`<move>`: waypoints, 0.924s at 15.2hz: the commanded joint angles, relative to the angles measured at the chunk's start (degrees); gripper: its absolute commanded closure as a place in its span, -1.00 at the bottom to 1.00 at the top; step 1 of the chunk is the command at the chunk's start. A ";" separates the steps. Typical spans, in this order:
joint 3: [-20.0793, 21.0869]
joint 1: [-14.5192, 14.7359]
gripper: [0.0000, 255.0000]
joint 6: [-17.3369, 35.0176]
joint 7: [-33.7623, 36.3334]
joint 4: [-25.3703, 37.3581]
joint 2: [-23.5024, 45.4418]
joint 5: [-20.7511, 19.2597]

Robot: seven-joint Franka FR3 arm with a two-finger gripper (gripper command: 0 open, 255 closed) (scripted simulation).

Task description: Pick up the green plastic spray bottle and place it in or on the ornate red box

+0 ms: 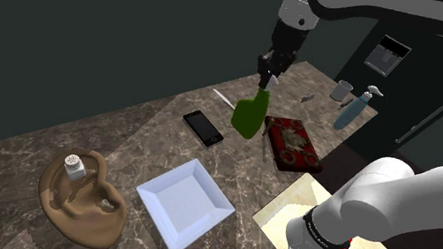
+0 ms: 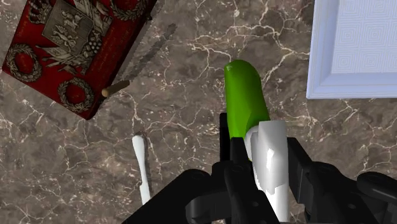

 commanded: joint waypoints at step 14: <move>-15.69 -6.94 1.00 -10.22 -19.56 5.86 -4.84 -9.51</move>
